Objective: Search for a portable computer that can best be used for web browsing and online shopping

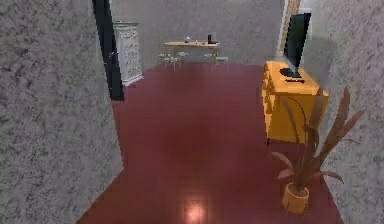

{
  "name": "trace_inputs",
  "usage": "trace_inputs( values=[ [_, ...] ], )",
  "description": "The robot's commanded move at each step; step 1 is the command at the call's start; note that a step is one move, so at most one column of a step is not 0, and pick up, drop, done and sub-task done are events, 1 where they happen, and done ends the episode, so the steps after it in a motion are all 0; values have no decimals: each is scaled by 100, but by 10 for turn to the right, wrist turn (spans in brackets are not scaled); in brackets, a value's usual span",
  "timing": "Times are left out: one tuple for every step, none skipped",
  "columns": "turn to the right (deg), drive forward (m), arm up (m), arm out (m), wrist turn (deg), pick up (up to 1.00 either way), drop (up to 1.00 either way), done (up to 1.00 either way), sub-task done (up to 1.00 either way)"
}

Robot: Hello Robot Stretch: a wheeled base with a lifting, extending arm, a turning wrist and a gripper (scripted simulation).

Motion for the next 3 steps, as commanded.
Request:
trace_inputs(
  values=[
    [0, 100, 0, 0, 0, 0, 0, 0, 0],
    [0, 45, 0, 0, 0, 0, 0, 0, 0],
    [270, 0, 0, 0, 0, 0, 0, 0, 0]
  ],
)
